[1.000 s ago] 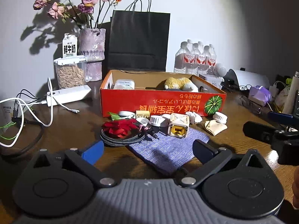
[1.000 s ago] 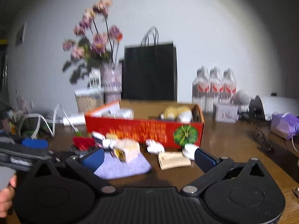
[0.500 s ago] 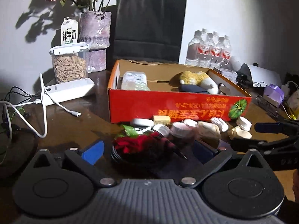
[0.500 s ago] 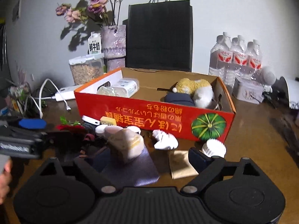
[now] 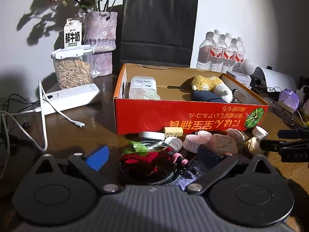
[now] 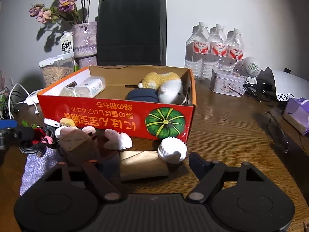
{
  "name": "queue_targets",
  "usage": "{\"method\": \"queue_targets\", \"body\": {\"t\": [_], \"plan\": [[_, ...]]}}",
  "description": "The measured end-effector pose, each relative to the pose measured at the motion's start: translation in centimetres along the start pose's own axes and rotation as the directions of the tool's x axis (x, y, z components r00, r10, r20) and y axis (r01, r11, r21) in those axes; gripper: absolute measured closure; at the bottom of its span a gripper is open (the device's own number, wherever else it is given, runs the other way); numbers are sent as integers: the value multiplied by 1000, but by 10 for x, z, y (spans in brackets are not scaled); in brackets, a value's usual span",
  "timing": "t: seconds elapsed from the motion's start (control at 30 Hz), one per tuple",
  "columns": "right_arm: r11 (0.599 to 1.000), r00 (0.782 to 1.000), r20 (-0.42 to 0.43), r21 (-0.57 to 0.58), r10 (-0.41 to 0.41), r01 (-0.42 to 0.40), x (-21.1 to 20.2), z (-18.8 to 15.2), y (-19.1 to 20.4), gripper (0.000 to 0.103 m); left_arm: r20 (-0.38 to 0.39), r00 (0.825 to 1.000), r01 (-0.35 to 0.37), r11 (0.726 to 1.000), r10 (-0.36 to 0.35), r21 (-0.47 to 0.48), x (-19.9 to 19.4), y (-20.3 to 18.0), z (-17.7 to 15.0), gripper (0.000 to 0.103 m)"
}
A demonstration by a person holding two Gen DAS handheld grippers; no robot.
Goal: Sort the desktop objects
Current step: 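Grasp the red rose keychain with the left tool while the right tool grasps the white fluted cap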
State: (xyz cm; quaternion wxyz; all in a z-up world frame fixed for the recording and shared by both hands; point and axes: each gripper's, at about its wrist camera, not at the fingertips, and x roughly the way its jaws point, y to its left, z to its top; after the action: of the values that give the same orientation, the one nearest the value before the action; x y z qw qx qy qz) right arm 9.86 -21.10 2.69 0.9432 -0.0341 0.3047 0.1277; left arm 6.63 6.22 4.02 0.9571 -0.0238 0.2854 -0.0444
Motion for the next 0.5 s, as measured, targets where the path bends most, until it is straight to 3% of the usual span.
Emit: {"method": "queue_targets", "body": {"t": [0.37, 0.5], "plan": [[1000, 1000, 12, 10, -2, 2, 14, 16, -11, 25, -30, 999, 9, 1000, -10, -15, 17, 4, 14, 11], [1000, 1000, -11, 17, -14, 14, 30, 26, -19, 25, -70, 997, 36, 999, -38, -23, 27, 9, 17, 19]]}}
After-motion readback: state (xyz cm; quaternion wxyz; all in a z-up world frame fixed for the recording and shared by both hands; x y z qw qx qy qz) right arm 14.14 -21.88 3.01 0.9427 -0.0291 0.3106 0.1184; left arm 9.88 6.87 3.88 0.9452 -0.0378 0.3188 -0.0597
